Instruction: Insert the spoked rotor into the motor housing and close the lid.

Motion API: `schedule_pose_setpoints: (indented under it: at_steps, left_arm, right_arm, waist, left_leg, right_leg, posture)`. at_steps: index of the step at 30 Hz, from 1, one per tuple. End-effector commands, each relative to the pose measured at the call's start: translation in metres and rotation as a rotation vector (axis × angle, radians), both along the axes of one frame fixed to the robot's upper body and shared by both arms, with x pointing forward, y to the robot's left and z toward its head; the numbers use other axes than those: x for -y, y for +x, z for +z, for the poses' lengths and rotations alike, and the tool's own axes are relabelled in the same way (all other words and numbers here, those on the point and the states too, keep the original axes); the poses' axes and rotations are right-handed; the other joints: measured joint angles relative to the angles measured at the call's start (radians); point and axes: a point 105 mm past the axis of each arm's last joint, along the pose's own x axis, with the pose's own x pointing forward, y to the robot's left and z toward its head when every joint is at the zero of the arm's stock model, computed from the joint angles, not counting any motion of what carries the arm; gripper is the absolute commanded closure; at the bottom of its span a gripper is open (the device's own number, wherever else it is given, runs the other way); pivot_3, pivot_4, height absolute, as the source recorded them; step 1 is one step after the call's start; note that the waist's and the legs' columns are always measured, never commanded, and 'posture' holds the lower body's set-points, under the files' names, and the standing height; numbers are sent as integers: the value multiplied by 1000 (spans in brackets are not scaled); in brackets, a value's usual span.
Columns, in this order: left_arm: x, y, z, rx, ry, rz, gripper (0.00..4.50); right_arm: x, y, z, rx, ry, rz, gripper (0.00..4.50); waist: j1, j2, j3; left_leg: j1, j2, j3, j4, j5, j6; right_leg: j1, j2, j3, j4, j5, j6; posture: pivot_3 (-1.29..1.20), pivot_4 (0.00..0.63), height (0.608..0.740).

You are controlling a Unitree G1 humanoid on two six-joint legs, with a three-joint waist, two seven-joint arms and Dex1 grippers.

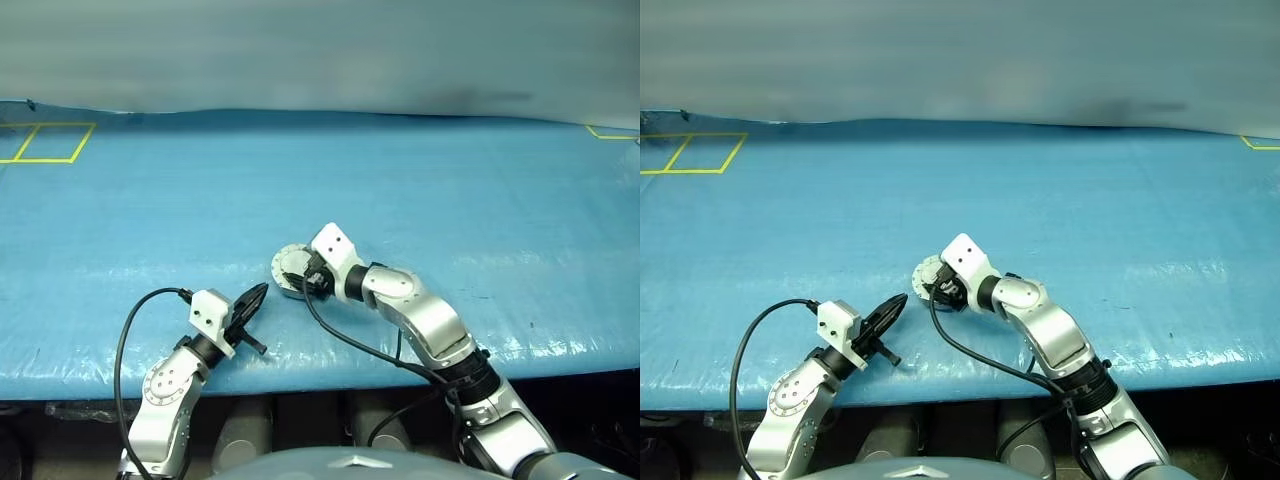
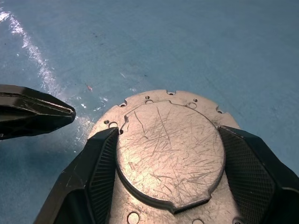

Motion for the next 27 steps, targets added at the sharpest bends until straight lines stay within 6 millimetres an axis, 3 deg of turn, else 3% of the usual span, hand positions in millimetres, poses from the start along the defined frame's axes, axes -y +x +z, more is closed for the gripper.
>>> schedule_pose_setpoints:
  at_steps: [1, 27]
  left_arm:
    - [-1, 1, 7, 41, -10, -1, 4500]
    - [2, 2, 7, 23, -7, -31, 4500]
  right_arm:
    - [-3, 0, 7, 45, 8, 24, 1470]
    - [10, 10, -3, -9, 41, 118, 1470]
  waist:
    - [0, 0, 0]
    - [0, 0, 0]
  left_leg:
    - [0, 0, 0, 0, 0, 0]
    - [0, 0, 0, -2, 0, 0]
  right_leg:
    - [0, 0, 0, 0, 0, 0]
    - [0, 0, 0, -1, 0, 0]
  posture:
    - [0, 150, 740]
    - [0, 150, 740]
